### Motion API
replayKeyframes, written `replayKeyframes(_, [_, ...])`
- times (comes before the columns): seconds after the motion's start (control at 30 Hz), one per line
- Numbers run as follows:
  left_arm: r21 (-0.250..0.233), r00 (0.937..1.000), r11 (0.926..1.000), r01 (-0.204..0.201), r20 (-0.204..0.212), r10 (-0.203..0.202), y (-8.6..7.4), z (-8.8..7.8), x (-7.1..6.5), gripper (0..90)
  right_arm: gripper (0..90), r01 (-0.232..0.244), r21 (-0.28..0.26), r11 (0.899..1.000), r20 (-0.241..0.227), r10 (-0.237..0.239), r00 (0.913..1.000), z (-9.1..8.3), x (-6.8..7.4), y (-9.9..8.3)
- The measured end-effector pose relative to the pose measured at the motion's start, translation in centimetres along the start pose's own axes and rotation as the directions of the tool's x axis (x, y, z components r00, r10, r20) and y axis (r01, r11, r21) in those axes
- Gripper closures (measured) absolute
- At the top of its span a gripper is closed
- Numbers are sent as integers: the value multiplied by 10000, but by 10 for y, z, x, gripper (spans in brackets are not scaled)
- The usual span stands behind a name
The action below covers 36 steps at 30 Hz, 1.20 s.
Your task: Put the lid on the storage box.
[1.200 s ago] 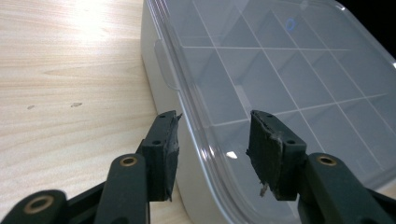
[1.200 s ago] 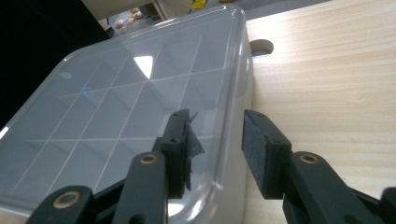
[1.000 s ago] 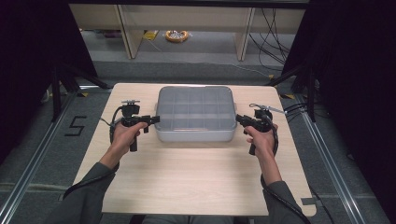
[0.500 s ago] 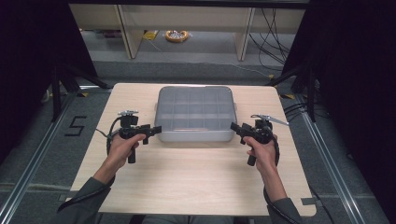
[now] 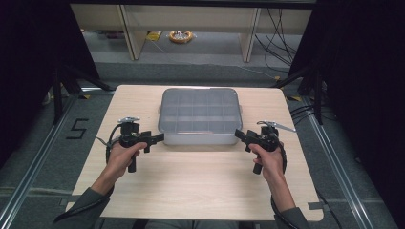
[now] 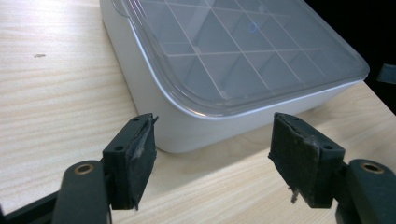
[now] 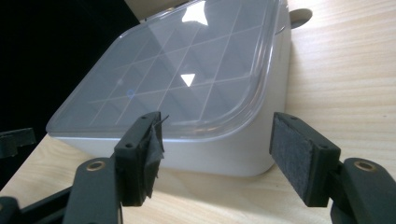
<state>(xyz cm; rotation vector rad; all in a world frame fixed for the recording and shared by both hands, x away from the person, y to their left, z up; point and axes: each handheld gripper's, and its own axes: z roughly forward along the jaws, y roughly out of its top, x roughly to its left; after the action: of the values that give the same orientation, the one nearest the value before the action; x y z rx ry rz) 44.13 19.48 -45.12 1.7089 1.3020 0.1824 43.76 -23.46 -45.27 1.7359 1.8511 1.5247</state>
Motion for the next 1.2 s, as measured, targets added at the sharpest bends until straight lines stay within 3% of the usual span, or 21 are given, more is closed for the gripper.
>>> replayKeyframes(0.03, [8, 10000, 10000, -7, 48, 7, -1, 1, -1, 298, 355, 263, 13, 9997, 35, -264, 9996, 0, -1, 0])
replayKeyframes(0.1, [76, 9999, 9999, -72, 109, 71, -2, 1, -2, 293, 352, 27, 102, 9999, 123, -28, 9999, 0, 0, -2])
replayKeyframes(0.17, [109, 9999, 9999, -117, 76, 116, -3, 1, -4, 288, 343, 447, 11, 9990, 138, -447, 9989, 0, -4, -3])
replayKeyframes(0.23, [132, 9997, 9997, -214, 129, 212, -5, 1, -5, 284, 328, 410, 58, 9991, 246, -411, 9989, -1, -4, -4])
replayKeyframes(0.3, [157, 9996, 9995, -257, 128, 255, -6, 0, -6, 281, 326, 20, 213, 9998, 207, -25, 9998, -3, 0, -6])
replayKeyframes(0.33, [112, 9996, 9996, -271, 130, 269, -7, 0, -7, 281, 326, 20, 213, 9998, 207, -25, 9998, -3, 0, -6])
replayKeyframes(0.37, [129, 9995, 9995, -303, 136, 301, -7, 0, -7, 280, 325, 429, 112, 9990, 66, -430, 9991, -2, -3, -6])
replayKeyframes(0.47, [158, 9993, 9992, -360, 124, 358, -10, 0, -9, 276, 318, 434, 201, 9989, 97, -436, 9990, -4, -1, -7])
replayKeyframes(0.5, [180, 9992, 9991, -384, 141, 381, -11, 0, -10, 275, 318, -489, 413, 9979, 46, 488, 9988, -6, 7, -8])
replayKeyframes(0.53, [184, 9991, 9991, -392, 166, 389, -12, 0, -10, 274, 316, -639, 518, 9966, -39, 642, 9979, -7, 9, -8])
replayKeyframes(0.57, [156, 9991, 9991, -391, 143, 389, -13, 0, -11, 273, 312, -12, 342, 9994, 24, 11, 10000, -6, 6, -8])
replayKeyframes(0.6, [193, 9990, 9989, -428, 132, 425, -14, 0, -12, 273, 312, -12, 342, 9994, 24, 11, 10000, -6, 6, -8])
replayKeyframes(0.63, [201, 9988, 9987, -474, 131, 472, -15, 0, -13, 272, 311, 526, 203, 9984, -22, -526, 9986, -5, 2, -8])
replayKeyframes(0.77, [219, 9984, 9982, -559, 72, 558, -18, 0, -16, 272, 310, 486, 292, 9984, 15, -487, 9988, -7, 2, -9])
replayKeyframes(0.83, [248, 9983, 9980, -578, 111, 575, -20, -1, -17, 272, 308, 150, 409, 9991, 30, -151, 9999, -7, 6, -12])
replayKeyframes(0.87, [298, 9980, 9976, -621, 145, 617, -21, -1, -18, 271, 305, 625, 349, 9974, 112, -629, 9980, -7, 3, -12])
replayKeyframes(0.93, [306, 9979, 9976, -619, 199, 614, -23, 0, -19, 271, 304, 830, 356, 9959, 216, -838, 9962, -7, 4, -13])
replayKeyframes(1.07, [347, 9976, 9973, -652, 237, 644, -26, 0, -23, 271, 303, 834, 377, 9958, 183, -841, 9963, -9, 5, -14])
replayKeyframes(1.1, [352, 9976, 9973, -652, 255, 643, -27, 0, -23, 271, 303, 575, 462, 9973, 205, -585, 9981, -10, 8, -15])
replayKeyframes(1.13, [374, 9974, 9970, -673, 287, 663, -28, 0, -24, 271, 302, 905, 343, 9953, 219, -913, 9956, -10, 6, -15])
replayKeyframes(1.2, [390, 9970, 9966, -730, 283, 719, -30, -1, -26, 271, 300, 814, 422, 9958, 153, -822, 9965, -13, 8, -16])
